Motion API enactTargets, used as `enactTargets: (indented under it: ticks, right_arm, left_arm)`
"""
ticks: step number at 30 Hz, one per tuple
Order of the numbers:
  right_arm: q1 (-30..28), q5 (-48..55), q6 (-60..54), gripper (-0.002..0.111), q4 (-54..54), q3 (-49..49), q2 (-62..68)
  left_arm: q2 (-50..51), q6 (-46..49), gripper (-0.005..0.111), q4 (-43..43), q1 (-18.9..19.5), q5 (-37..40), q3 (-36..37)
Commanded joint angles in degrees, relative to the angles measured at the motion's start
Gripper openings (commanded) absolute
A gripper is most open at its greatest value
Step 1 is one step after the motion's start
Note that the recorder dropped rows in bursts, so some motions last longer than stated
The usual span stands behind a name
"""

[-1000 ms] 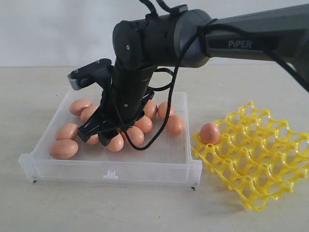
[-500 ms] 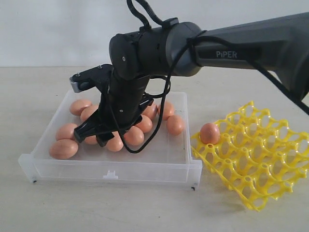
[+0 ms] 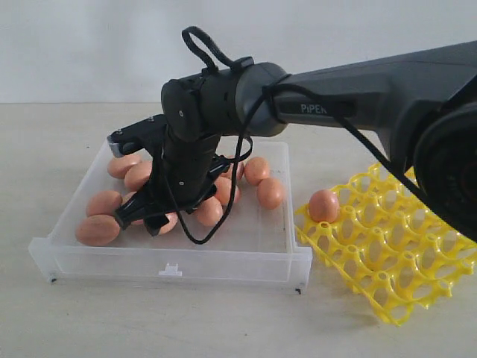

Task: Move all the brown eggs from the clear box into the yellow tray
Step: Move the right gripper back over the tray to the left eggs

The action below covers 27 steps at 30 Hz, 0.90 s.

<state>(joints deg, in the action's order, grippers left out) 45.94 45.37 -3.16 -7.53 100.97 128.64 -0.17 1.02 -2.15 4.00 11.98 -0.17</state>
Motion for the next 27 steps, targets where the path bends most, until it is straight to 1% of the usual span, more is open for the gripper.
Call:
enactTargets:
  ticks: [1,4,13,17,21,27]
  right_arm:
    - [0.4,0.1,0.1,0.061,0.4,3.1,-0.1]
    - [0.9,1.3,0.2,0.061,-0.9,4.5,-0.1]
    - [1.4,1.6,-0.4,0.061,-0.3,4.8,0.0]
    - [1.4,2.1,-4.7,0.061,-0.3,4.8,0.5]
    - [1.4,4.8,-13.6,0.061,-0.4,4.8,1.8]
    - [1.4,4.8,-14.3,0.061,-0.2,4.8,2.6]
  left_arm:
    - [0.2,0.1,-0.004,0.1,0.0,-0.3,0.2]
    - [0.2,0.1,-0.004,0.1,0.0,-0.3,0.2]
    - [0.2,0.1,-0.004,0.1,0.0,-0.3,0.2]
    - [0.2,0.1,-0.004,0.1,0.0,-0.3,0.2]
    - [0.2,0.1,-0.004,0.1,0.0,-0.3,0.2]
    - [0.2,0.1,-0.004,0.1,0.0,-0.3,0.2]
